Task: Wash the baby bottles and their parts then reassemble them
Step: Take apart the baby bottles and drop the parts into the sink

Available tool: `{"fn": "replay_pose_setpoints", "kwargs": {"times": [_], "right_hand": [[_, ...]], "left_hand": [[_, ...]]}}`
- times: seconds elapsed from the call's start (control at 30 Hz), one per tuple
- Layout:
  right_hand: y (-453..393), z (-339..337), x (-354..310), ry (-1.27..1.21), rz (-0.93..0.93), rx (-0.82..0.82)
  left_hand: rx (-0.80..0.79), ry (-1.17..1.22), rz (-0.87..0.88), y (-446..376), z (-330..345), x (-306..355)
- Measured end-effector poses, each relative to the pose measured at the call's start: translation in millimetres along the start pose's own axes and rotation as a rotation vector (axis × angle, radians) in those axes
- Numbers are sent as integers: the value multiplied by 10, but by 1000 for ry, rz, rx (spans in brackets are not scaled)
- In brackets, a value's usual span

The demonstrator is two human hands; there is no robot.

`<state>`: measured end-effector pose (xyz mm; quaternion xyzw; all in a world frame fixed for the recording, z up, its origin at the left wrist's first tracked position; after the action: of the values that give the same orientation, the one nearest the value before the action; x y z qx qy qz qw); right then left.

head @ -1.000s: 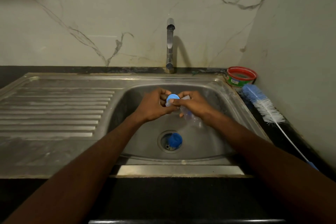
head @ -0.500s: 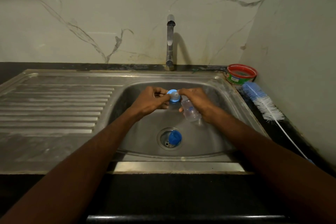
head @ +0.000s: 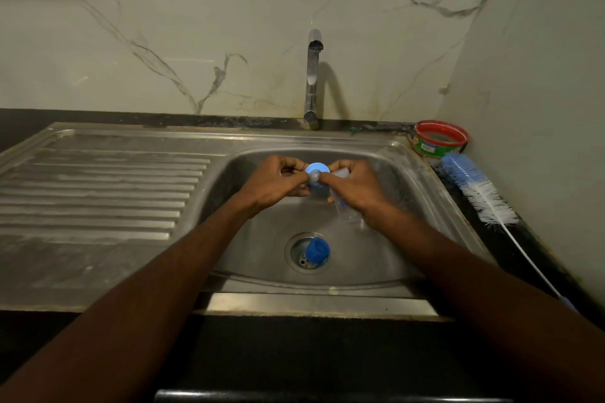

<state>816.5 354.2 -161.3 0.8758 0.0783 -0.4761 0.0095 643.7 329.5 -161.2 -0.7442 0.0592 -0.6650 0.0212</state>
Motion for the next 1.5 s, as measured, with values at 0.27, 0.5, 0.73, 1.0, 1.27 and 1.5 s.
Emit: {"fn": "replay_pose_setpoints", "kwargs": {"times": [0.27,0.5,0.73,1.0,1.27,1.5], "right_hand": [[47,-21,-21,81,-53,92],[57,6,-31,119,-43,71],[74,21,-16,44,12,10],[117,27,-67,-72,8,-176],[88,20,-43,-67,-13,-80],[87,48,-54,10,-59,-17]], "left_hand": [[20,-12,43,21,-15,21],[79,-80,71,36,-42,12],[114,-261,171,69,57,53],[134,-161,134,66,40,70],[125,-157,95,107,32,48],[177,-196,132,102,43,25]]}}
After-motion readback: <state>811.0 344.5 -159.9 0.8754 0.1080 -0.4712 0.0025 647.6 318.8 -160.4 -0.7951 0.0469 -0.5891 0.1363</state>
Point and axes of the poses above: each hand's wrist, its own y-axis away from the middle knuckle, its own z-axis out of the palm, x = y × z, the point moved 5 cm from there along -y, towards the middle knuckle, and after that the axes turned 13 degrees about y, right-handed, at the moved point
